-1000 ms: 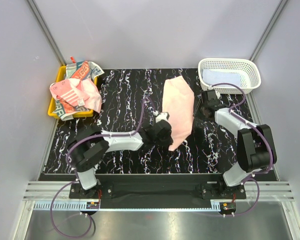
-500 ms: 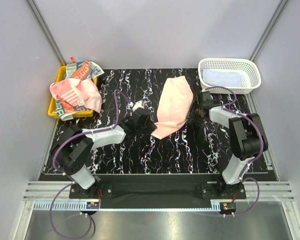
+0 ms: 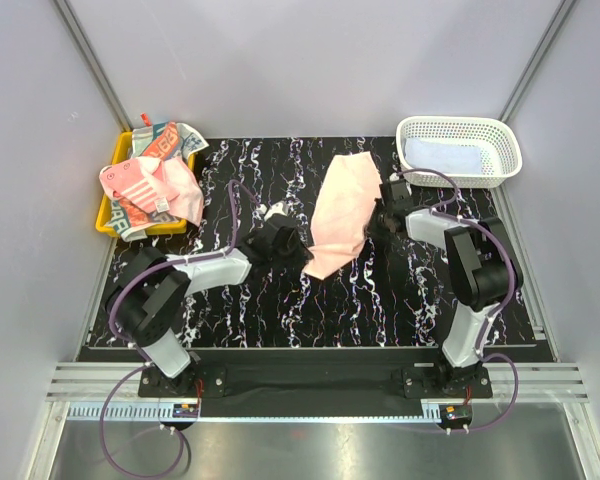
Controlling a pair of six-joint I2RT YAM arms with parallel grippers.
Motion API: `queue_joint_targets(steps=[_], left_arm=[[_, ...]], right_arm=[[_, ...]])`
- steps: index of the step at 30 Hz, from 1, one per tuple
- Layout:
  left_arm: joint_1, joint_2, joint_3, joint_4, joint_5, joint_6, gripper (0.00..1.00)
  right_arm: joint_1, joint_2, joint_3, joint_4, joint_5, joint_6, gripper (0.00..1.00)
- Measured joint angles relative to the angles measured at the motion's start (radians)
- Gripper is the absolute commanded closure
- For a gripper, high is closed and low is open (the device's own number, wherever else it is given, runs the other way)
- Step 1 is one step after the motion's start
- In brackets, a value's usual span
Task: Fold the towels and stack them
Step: Flatten out the crumpled towel
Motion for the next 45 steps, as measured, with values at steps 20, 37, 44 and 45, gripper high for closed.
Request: queue_joint_targets(steps=[20,37,44,45], left_arm=[[0.093,-0.164,0.133,-0.188,0.114,0.079,1.00],[0.151,0.031,0.032,-0.154,0.196,0.138,0.34],[0.148,0.009,0.000,-0.099,0.190,0.138,0.34],[0.148,0.013,0.001,-0.088,0.190,0.138,0.36]], right_arm=[[0.052,-0.380,0.180,-0.327,0.148,-0.134,0.86],[0.052,-0.286,-0.066,-0.314,0.182,-0.131,0.49],[0.053,-0.163,-0.048,-0.219,0.177,-0.106,0.47],[0.053,-0.137,-0.043,-0.209,0.173,-0.104,0.47]])
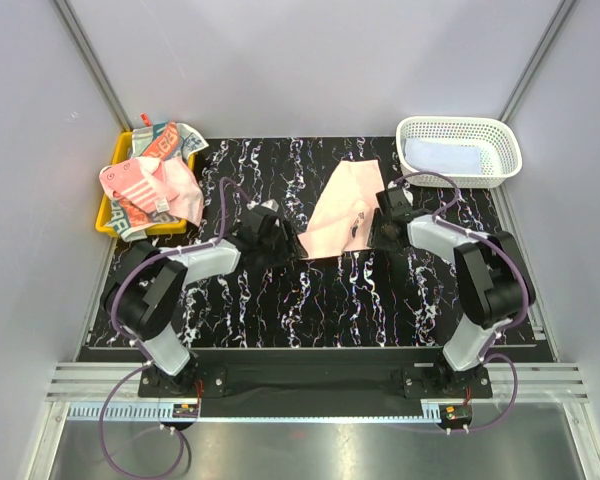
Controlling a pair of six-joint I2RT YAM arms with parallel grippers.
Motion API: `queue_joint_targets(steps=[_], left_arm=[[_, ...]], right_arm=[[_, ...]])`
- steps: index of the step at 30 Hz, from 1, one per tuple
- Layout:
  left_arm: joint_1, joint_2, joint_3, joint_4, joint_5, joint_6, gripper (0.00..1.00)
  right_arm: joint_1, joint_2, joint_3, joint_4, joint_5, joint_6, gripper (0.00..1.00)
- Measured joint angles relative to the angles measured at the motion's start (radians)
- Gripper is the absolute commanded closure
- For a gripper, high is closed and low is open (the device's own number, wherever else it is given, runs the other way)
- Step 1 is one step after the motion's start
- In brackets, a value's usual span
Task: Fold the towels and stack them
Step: Flatten out the crumpled towel
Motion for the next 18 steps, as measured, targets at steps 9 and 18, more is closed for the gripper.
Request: queue_joint_targets(steps=[9,18], left_arm=[[0.000,0.090,0.068,0.013,-0.013,-0.009,0.75],[-0.001,0.092,0.089,-0.005,-0.021,-0.004,1.00]], right_arm=[[0.005,0.076,0.026,0.061,-0.011,0.022,0.57],[0.013,0.064,0.002,0.079,-0.021,0.041,1.00]])
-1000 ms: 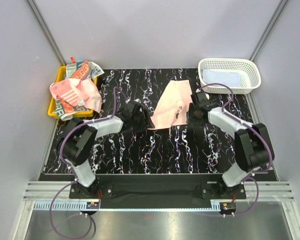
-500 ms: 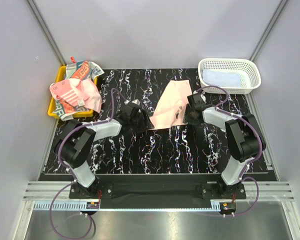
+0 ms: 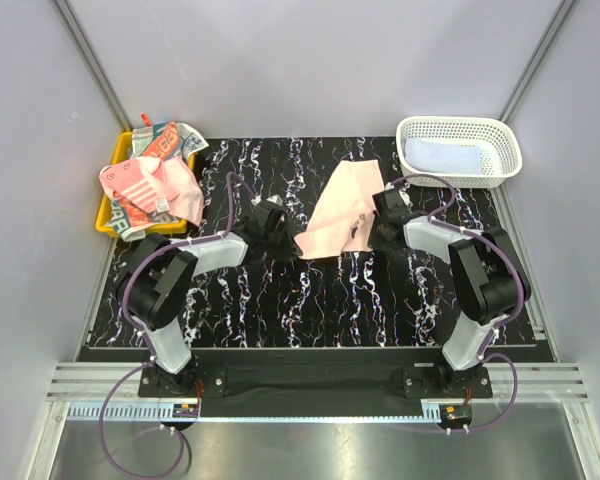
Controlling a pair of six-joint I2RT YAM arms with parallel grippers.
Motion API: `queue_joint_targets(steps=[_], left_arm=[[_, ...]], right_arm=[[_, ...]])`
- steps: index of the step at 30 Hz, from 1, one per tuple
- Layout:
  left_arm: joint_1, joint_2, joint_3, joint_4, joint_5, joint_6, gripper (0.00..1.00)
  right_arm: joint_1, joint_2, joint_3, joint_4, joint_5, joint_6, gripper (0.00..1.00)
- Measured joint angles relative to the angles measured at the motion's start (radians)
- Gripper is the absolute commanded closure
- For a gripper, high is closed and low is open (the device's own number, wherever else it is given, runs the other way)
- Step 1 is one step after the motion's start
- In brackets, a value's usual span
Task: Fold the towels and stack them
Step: Flatten out the crumpled towel
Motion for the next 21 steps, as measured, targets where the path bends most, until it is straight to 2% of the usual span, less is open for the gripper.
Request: queue_joint_targets(steps=[4,10,16,21], left_arm=[[-0.002,-0.031,-0.010,-0.023,0.001,0.001,1.00],[-0.024,-0.186,-0.088,-0.072,0.005,0.005,1.00],[-0.116,-0.336,-0.222,-0.105,0.006,0.000,1.00],[-0.217,-0.433,-0.375,-0.144,0.006,-0.036,1.00]], right_arm=[[0.011,-0.054,-0.052,-0.019,-0.014,0.001,1.00],[0.018,-0.237,-0.145,-0.098,-0.040,0.017,1.00],[0.079,-0.537,-0.269,-0.200,-0.084,0.088,1.00],[0.180,-0.789,-0.379,-0.313,-0.150,0.203,1.00]])
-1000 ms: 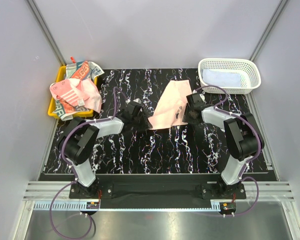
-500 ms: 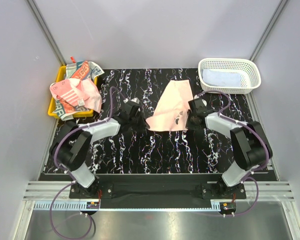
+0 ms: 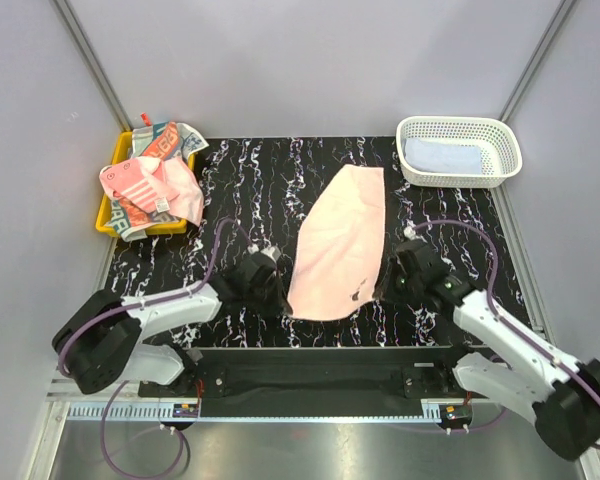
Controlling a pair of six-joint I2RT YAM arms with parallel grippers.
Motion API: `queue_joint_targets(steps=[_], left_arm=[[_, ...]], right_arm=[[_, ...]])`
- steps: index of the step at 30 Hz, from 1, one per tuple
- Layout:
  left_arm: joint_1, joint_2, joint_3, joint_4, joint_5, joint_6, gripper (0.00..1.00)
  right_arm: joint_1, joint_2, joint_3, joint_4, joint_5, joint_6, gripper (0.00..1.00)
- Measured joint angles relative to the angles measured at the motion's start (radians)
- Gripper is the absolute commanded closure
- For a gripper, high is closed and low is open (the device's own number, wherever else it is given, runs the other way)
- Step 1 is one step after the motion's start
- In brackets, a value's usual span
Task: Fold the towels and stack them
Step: Flatten out the crumpled towel
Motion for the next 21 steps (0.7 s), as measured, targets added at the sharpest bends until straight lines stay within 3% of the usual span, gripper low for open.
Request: queue_joint_targets(steps=[5,7,8,9,12,13,16,21], left_arm=[[-0.093,-0.095,-0.121,-0.050,0.004,-0.067,0.96],[-0.133,-0.132,-0.150,-0.056,0.011,-0.103,0.89],[-0.149,-0.149,-0.161,-0.060,0.014,-0.118,0.76],[-0.166,-0.165,-0.174,-0.064,0.019,-0.132,0.59],[-0.199,-0.227,-0.185,-0.097,0.042,-0.167,0.48],[-0.205,-0.246,-0.179,-0.127,0.041,-0.168,0.41],[-0.212,-0.309,-0.114,-0.272,0.008,-0.149,0.36],[-0.131,-0.289,0.170,-0.400,-0.084,-0.054,0.36]], right_arm=[[0.098,-0.181,-0.051,-0.143,-0.026,0.109,1.00],[0.116,-0.227,-0.051,-0.190,-0.026,0.135,0.99],[0.119,-0.245,-0.051,-0.208,-0.026,0.143,0.94],[0.119,-0.257,-0.051,-0.227,-0.025,0.152,0.81],[0.121,-0.259,-0.039,-0.259,-0.017,0.161,0.63],[0.121,-0.249,-0.028,-0.263,-0.011,0.161,0.56],[0.122,-0.179,0.031,-0.263,0.040,0.136,0.55],[0.081,0.107,0.245,-0.182,0.136,0.028,0.54]])
